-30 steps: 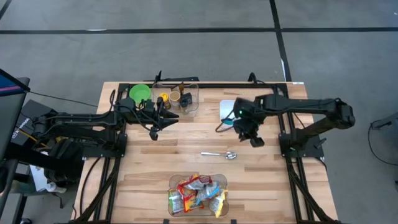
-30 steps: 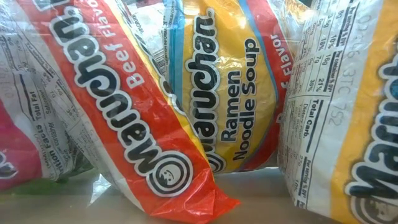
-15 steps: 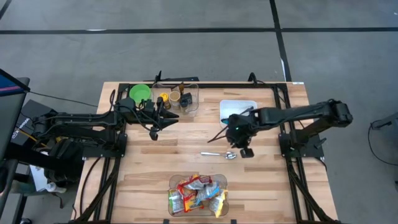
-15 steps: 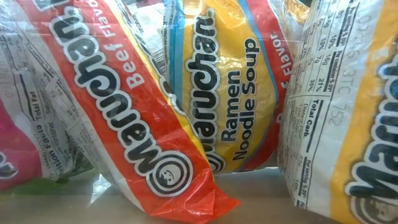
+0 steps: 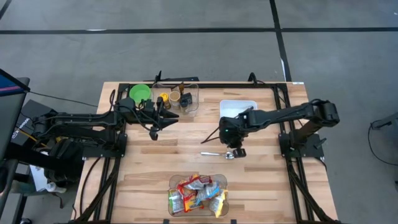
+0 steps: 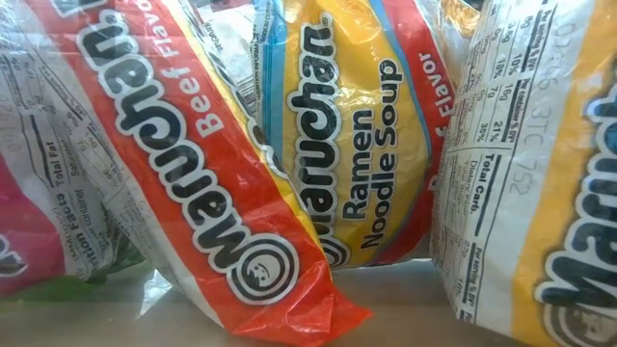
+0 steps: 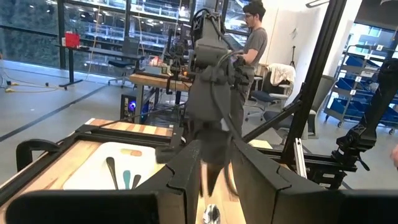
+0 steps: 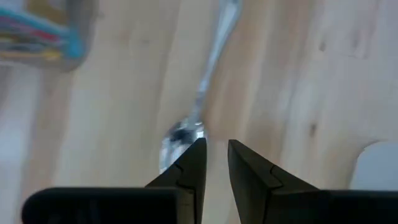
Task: Pick & Place Food Item
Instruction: Put the silver spoon into the white bin
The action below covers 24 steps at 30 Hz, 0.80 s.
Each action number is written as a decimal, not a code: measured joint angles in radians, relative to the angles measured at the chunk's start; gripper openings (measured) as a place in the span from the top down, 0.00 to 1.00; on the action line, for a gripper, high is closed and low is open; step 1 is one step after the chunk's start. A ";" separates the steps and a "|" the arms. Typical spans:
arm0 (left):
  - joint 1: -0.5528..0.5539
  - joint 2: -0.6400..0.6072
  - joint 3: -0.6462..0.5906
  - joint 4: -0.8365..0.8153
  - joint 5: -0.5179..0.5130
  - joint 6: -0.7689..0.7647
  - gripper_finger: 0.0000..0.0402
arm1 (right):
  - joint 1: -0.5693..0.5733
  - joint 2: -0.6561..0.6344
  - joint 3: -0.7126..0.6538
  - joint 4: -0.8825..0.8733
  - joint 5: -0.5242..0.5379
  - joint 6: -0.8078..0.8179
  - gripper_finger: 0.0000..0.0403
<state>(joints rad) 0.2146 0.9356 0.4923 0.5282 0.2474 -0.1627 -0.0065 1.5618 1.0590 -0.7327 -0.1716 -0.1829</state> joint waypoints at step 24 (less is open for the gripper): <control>0.000 0.000 0.000 0.012 0.000 0.000 0.79 | -0.003 0.062 0.005 0.177 0.129 0.202 0.85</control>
<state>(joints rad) 0.2146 0.9356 0.4919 0.5404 0.2474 -0.1627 -0.0093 1.6234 1.0645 -0.5558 -0.0423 0.0196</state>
